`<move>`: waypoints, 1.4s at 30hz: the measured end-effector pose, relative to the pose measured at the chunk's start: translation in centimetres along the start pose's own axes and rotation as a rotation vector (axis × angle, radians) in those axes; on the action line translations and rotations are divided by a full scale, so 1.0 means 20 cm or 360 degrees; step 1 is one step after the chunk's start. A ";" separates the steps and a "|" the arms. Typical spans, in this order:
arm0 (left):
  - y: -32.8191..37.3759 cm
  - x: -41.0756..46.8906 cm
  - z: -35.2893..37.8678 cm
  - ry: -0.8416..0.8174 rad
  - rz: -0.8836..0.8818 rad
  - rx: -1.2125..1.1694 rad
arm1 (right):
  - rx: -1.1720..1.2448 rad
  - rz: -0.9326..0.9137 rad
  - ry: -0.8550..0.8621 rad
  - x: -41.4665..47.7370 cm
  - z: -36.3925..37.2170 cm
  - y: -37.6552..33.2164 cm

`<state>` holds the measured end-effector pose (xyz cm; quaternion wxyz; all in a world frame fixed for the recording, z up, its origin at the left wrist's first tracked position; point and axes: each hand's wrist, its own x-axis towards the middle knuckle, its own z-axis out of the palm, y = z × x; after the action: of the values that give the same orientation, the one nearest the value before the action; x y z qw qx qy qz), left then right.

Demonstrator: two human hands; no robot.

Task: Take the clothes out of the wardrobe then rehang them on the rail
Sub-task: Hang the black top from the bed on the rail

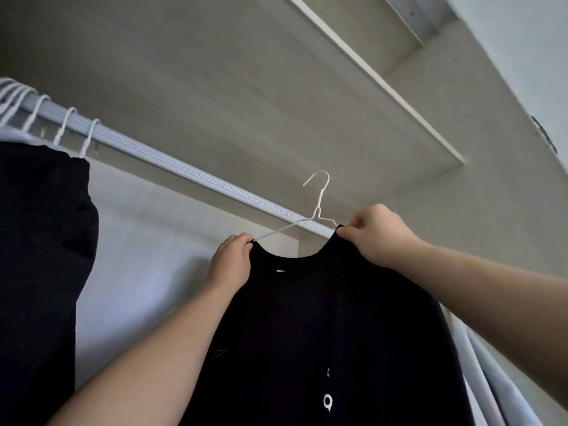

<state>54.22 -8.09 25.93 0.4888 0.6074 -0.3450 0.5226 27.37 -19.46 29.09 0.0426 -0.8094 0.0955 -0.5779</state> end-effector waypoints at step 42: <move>-0.32 -0.22 0.25 -0.0116 -0.0184 -0.0299 | -0.0358 -0.0116 -0.0299 -0.41 0.21 0.17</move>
<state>60.81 -11.46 20.35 0.5602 0.5963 -0.3743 0.4365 28.48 -21.26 19.44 -0.0607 -0.8625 0.1257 -0.4863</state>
